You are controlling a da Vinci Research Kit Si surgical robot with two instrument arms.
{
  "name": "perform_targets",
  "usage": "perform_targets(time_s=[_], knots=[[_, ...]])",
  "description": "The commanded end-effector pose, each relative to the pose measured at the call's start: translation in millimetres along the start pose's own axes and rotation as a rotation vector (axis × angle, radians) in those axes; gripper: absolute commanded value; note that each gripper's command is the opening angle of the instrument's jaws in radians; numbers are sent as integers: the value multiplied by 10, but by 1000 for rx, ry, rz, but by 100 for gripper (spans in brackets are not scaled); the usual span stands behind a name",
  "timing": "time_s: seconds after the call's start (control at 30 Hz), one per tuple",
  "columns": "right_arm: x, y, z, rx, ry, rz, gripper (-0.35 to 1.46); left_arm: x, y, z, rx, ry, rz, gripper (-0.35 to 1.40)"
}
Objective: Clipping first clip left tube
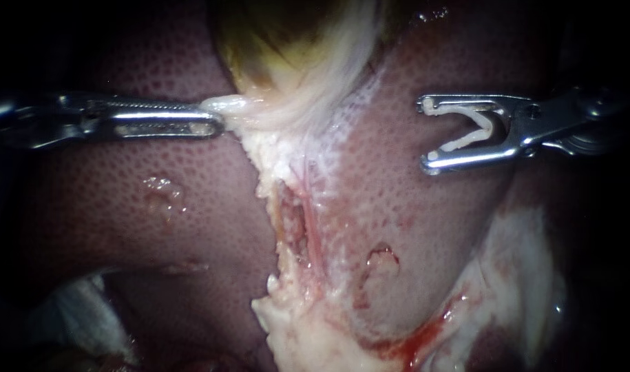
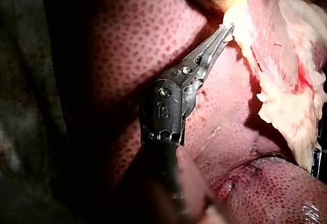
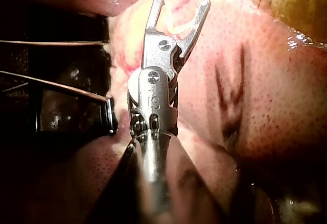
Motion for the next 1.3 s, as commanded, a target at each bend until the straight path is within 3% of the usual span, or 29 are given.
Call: perform_targets(time_s=[0.03, 0.43, 0.63, 0.73, 1.1, 1.3], knots=[[0, 0, 0, 0, 0, 0, 45, 1, 1, -1, 1, 5, 0, -35], [-2, -1, 2, -1, 2, -1, 46, 5, 4, -10, 4, 13, 8, -35], [-16, -5, 17, 13, 5, -10, 46, 5, 4, -12, 7, 13, 8, -35], [-32, -8, 37, 30, -5, -11, 45, 5, 4, -12, 11, 13, 8, -35], [-121, -23, 142, 113, -63, 50, 41, 4, 4, -13, 13, 13, 7, -35], [-151, -27, 180, 140, -78, 74, 41, 4, 4, -13, 13, 13, 7, -35]])
